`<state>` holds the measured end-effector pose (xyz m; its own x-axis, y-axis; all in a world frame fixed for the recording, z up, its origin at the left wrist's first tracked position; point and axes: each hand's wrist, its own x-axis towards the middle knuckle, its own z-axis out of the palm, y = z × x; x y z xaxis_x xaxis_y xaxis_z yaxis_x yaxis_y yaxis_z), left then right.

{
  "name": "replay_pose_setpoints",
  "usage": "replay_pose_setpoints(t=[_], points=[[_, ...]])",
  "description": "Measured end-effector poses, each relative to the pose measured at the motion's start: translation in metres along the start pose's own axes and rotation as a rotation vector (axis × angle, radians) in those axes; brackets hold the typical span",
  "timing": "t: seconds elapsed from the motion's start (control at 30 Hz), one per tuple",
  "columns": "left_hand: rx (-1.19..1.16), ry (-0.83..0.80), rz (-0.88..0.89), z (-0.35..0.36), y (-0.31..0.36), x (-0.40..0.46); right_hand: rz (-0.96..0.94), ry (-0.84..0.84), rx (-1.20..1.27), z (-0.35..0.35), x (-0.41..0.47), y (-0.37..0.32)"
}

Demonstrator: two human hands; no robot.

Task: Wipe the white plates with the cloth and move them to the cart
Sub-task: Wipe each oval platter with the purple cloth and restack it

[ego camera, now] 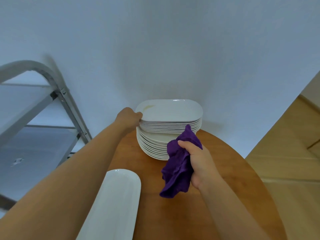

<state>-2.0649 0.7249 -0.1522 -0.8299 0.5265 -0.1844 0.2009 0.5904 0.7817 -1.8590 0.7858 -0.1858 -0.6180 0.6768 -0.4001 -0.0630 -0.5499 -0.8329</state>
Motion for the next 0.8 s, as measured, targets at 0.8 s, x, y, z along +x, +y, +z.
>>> replay_pose_setpoints(t=[0.8], points=[[-0.722,-0.055,0.024,-0.015,-0.040,-0.171,-0.069,0.164,0.232,-0.041,-0.105,-0.014]])
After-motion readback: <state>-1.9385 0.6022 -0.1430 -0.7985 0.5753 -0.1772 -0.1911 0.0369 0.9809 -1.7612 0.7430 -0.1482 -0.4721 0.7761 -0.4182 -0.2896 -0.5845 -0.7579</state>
